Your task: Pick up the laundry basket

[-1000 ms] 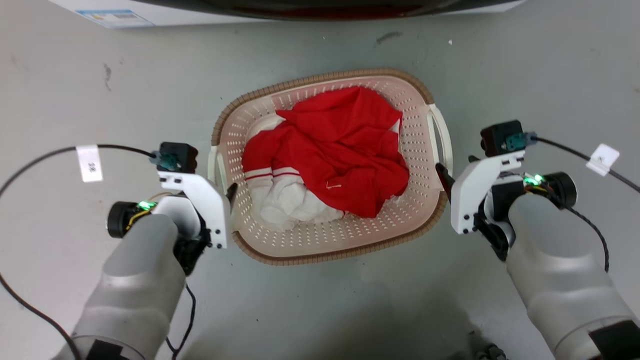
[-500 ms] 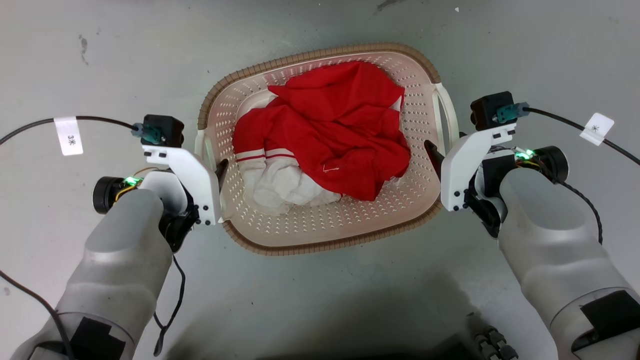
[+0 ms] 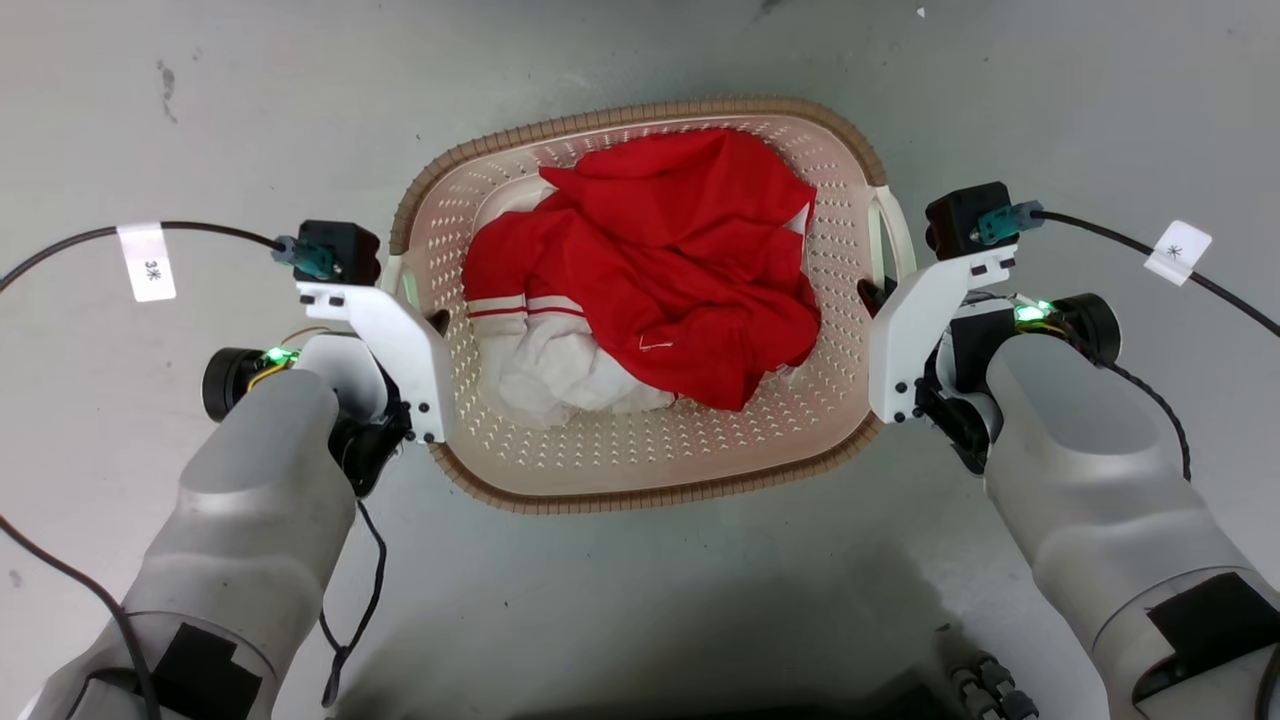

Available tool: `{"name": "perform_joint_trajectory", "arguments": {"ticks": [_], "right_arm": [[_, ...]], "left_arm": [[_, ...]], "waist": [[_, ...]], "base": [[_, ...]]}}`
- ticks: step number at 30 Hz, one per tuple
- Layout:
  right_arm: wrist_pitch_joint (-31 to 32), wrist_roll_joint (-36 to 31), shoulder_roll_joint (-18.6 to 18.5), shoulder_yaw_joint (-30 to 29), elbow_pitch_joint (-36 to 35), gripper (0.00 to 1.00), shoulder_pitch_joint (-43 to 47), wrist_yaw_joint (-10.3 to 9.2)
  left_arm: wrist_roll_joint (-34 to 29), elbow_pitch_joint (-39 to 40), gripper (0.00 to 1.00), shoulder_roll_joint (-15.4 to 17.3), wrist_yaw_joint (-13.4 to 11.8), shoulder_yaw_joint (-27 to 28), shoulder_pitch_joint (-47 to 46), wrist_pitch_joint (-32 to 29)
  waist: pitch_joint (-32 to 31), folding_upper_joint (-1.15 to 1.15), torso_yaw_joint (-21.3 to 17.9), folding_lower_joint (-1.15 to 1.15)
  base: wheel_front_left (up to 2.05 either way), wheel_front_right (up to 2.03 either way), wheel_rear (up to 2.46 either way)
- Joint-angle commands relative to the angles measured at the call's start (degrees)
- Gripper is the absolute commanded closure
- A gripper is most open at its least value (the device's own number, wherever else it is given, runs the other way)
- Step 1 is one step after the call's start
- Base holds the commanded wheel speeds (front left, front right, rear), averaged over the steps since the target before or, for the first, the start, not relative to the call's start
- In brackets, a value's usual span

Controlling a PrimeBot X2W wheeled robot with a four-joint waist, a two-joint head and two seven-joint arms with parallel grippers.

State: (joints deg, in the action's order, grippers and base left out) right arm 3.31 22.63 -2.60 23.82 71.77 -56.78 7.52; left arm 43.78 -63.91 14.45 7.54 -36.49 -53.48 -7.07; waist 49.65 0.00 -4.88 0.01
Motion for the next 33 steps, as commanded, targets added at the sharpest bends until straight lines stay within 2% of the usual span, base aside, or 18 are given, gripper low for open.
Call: {"name": "perform_joint_trajectory", "arguments": {"ticks": [1, 9, 19, 33], "right_arm": [[0.2, 0.4, -0.6, 0.5, 0.2, 1.00, -0.5, -0.05], [3.2, 3.0, -0.6, 2.2, 1.0, 1.00, 1.6, -0.05], [14.6, 8.2, -0.5, 4.9, 1.3, 1.00, 5.3, -0.03], [26.8, 13.8, -2.4, 8.5, 0.6, 1.00, 10.0, -0.04]], "left_arm": [[0.2, -0.3, 1.00, 1.0, -0.1, -0.4, -0.9, 0.8], [3.3, -1.4, 1.00, 0.1, -0.1, -2.8, -0.3, -0.7], [9.6, -0.1, 1.00, -1.6, 0.0, -6.2, 3.0, -11.4], [16.4, -1.4, 1.00, -2.1, 0.0, -9.0, 7.8, -21.0]], "waist": [[-0.4, 0.00, 0.0, -0.01], [-4.1, 0.00, 0.2, -0.01], [-14.5, 0.00, 0.3, -0.01], [-30.6, 0.00, 1.3, -0.01]], "base": [[0.00, 0.00, 0.00], [0.00, 0.00, 0.00], [0.00, 0.00, 0.00], [0.00, 0.00, 0.00]]}}
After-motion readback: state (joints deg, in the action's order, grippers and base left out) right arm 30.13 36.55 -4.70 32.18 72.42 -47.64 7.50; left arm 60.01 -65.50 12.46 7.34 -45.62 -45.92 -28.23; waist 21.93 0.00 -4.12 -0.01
